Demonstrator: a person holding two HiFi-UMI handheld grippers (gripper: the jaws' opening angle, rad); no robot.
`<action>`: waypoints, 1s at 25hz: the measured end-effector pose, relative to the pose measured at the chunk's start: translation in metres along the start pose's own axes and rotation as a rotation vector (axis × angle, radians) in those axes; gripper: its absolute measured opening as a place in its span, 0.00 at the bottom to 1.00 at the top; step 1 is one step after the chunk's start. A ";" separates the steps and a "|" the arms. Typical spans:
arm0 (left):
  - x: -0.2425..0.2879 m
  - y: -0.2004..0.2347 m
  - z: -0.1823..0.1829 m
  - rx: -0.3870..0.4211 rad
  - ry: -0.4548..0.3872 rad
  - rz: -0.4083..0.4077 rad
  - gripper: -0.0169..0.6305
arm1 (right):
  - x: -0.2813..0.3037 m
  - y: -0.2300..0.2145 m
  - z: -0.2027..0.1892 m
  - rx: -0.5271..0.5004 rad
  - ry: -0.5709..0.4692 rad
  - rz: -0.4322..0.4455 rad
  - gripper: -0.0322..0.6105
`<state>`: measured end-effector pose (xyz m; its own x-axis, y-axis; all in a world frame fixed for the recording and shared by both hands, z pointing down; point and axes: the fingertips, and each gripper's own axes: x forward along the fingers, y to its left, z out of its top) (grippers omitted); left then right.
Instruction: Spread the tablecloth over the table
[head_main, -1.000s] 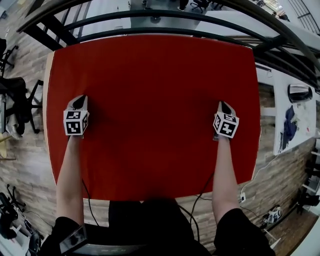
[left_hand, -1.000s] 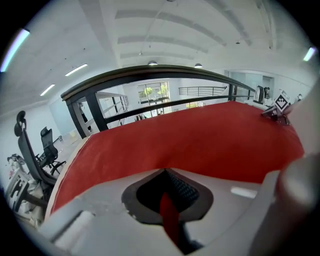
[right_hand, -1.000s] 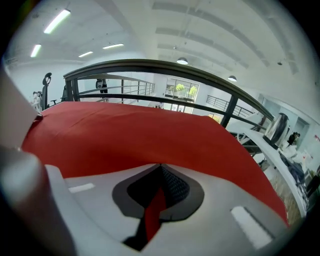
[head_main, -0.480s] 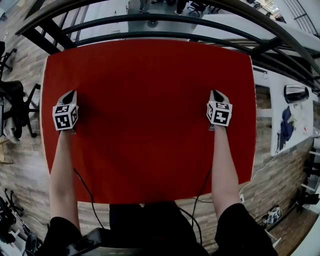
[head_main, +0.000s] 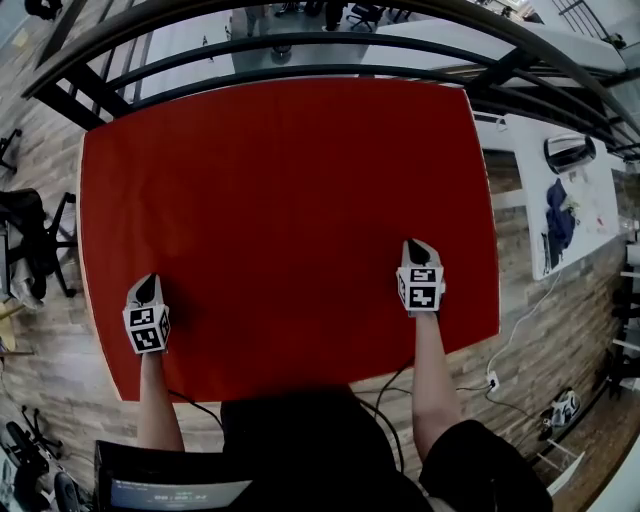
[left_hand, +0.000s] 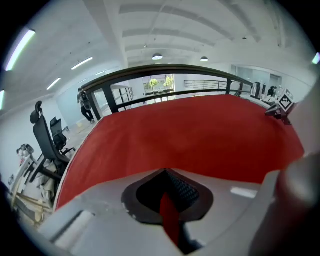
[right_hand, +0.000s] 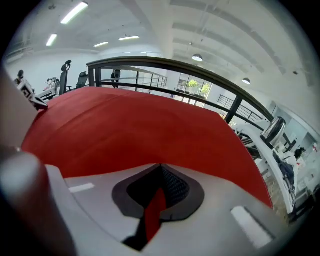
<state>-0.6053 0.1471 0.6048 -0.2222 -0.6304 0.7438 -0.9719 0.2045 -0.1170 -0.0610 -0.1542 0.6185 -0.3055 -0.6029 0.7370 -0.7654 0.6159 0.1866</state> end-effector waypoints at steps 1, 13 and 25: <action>0.000 0.000 -0.006 -0.027 -0.005 0.000 0.04 | 0.001 0.000 -0.004 0.013 0.000 -0.001 0.06; 0.018 0.019 0.006 -0.075 -0.043 -0.011 0.04 | 0.020 -0.003 0.014 0.079 -0.048 0.041 0.06; 0.026 0.041 0.012 -0.160 -0.047 0.012 0.04 | 0.032 0.003 0.031 0.068 -0.063 0.037 0.06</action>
<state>-0.6514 0.1302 0.6116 -0.2411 -0.6604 0.7111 -0.9449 0.3270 -0.0166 -0.0907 -0.1876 0.6221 -0.3674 -0.6126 0.6998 -0.7891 0.6035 0.1140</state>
